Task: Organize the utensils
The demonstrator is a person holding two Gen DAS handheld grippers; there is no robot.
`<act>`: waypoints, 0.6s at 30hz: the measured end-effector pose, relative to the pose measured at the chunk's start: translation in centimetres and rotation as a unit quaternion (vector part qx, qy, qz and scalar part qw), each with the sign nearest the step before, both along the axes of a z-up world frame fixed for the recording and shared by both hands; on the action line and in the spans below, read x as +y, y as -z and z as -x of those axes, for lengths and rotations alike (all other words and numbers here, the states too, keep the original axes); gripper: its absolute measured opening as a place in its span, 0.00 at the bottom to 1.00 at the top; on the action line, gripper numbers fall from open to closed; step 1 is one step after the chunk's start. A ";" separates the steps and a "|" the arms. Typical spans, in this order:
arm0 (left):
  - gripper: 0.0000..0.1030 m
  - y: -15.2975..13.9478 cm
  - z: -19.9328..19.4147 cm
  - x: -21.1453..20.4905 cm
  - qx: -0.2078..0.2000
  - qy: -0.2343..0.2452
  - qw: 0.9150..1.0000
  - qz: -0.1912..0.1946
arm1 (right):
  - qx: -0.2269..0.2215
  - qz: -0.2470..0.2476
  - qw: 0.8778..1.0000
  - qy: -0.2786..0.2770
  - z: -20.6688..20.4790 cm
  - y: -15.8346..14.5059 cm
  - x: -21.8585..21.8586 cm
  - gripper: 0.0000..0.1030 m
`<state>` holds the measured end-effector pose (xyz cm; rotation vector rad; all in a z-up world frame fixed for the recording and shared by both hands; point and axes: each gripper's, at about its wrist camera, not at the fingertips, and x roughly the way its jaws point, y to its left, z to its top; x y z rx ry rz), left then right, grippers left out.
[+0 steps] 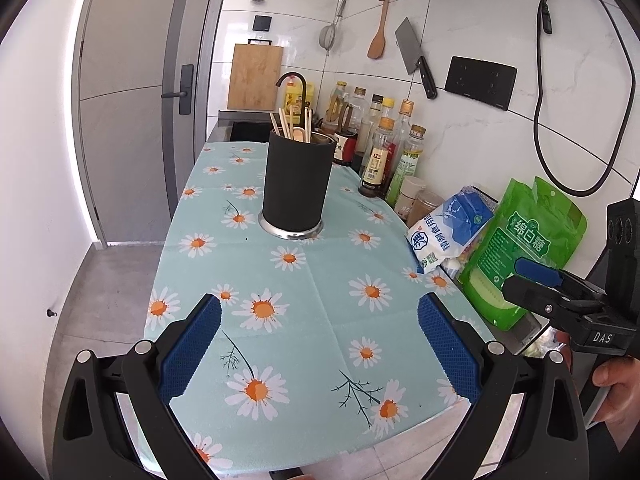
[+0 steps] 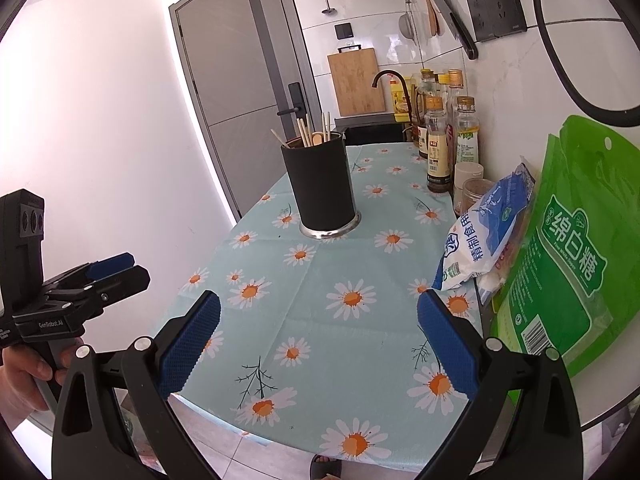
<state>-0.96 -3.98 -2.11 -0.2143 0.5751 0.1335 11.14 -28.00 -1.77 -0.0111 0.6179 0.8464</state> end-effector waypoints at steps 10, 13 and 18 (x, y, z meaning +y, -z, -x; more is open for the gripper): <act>0.93 0.2 0.3 0.0 0.002 0.000 1.000 0.006 | -0.001 0.009 1.000 -0.003 0.2 0.3 0.2 0.95; 0.93 0.3 0.4 0.0 0.003 0.001 1.000 0.009 | -0.007 0.011 1.000 -0.003 0.2 0.2 0.2 0.95; 0.93 0.6 0.3 0.0 0.007 0.000 1.000 0.014 | -0.007 0.014 1.000 0.001 0.1 0.3 0.1 0.95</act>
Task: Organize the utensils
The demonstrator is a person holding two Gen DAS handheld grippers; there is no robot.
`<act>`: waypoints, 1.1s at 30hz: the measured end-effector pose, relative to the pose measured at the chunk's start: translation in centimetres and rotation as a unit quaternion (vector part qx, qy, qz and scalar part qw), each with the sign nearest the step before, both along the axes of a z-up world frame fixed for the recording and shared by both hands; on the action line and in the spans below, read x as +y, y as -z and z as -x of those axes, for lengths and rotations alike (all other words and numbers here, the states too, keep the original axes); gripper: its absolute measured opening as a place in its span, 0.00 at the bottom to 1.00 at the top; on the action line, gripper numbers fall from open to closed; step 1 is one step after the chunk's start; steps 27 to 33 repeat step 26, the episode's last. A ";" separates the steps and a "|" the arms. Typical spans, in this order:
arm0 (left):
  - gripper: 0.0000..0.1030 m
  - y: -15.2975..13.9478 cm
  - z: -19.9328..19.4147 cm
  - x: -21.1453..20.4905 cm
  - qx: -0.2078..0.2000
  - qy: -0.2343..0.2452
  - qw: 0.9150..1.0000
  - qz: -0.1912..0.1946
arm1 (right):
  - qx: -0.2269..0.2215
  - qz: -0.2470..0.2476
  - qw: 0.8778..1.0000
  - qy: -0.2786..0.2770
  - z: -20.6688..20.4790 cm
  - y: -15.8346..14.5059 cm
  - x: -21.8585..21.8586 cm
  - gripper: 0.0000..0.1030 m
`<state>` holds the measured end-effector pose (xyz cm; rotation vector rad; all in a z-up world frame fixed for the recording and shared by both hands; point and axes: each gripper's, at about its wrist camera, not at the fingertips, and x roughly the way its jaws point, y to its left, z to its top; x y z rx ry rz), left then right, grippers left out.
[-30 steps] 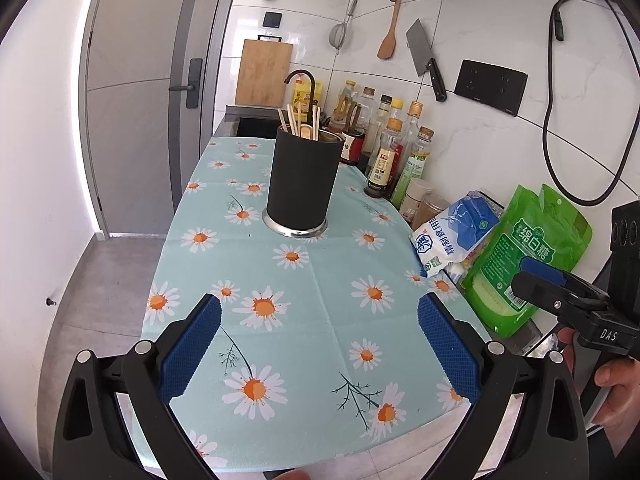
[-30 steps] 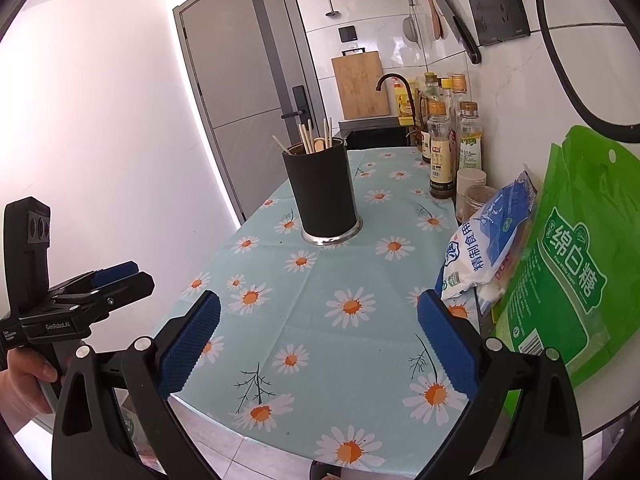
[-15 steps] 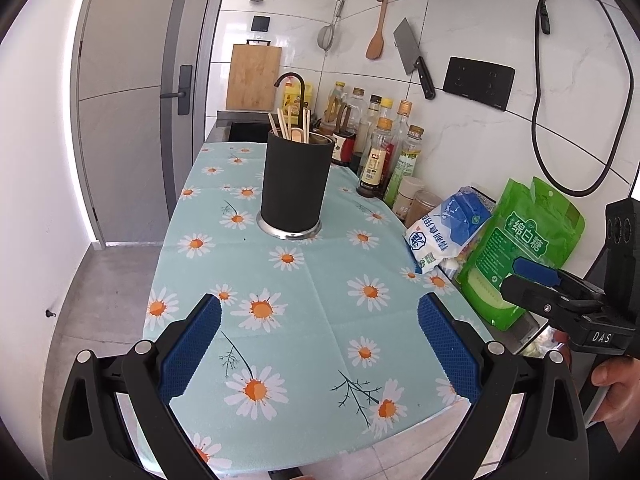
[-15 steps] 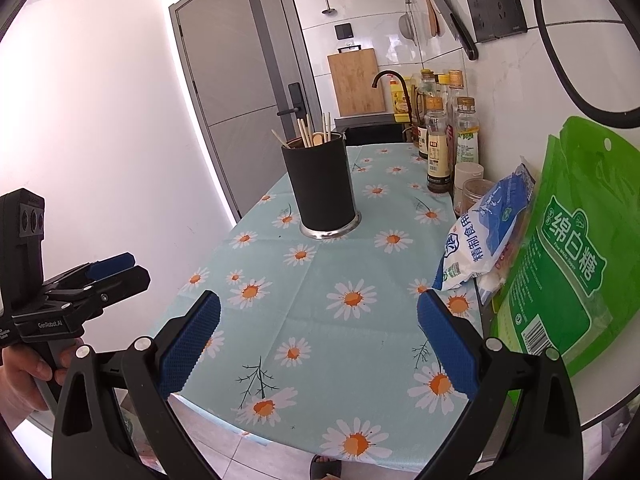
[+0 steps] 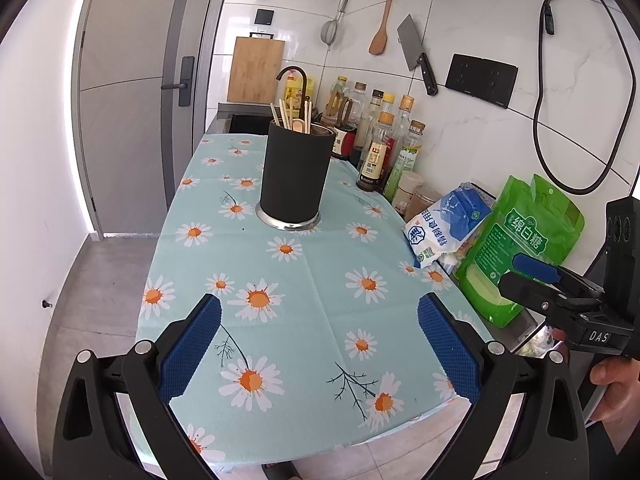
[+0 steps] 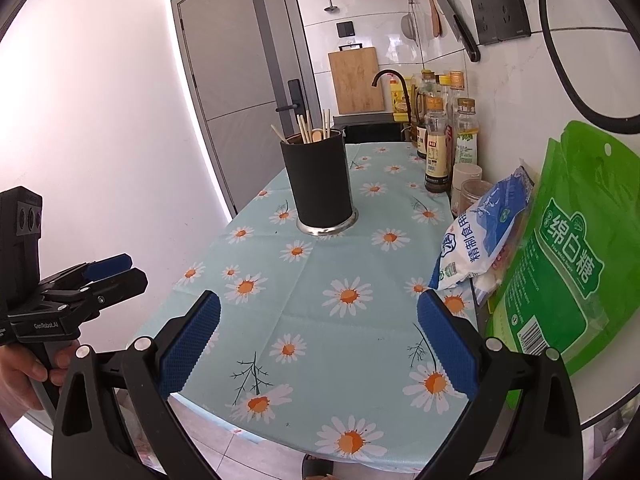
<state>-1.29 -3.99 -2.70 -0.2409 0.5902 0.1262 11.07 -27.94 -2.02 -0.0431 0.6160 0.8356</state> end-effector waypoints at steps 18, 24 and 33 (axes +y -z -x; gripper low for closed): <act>0.93 0.5 0.2 -0.5 0.006 0.007 1.000 -0.007 | 0.002 0.009 1.000 -0.006 0.2 0.4 0.4 0.95; 0.93 0.5 0.1 -0.3 0.011 0.008 1.000 0.004 | -0.001 0.011 1.000 -0.008 0.4 0.4 0.5 0.95; 0.93 0.5 0.2 -0.2 0.012 0.008 1.000 0.005 | -0.002 0.013 1.000 -0.008 0.5 0.4 0.6 0.95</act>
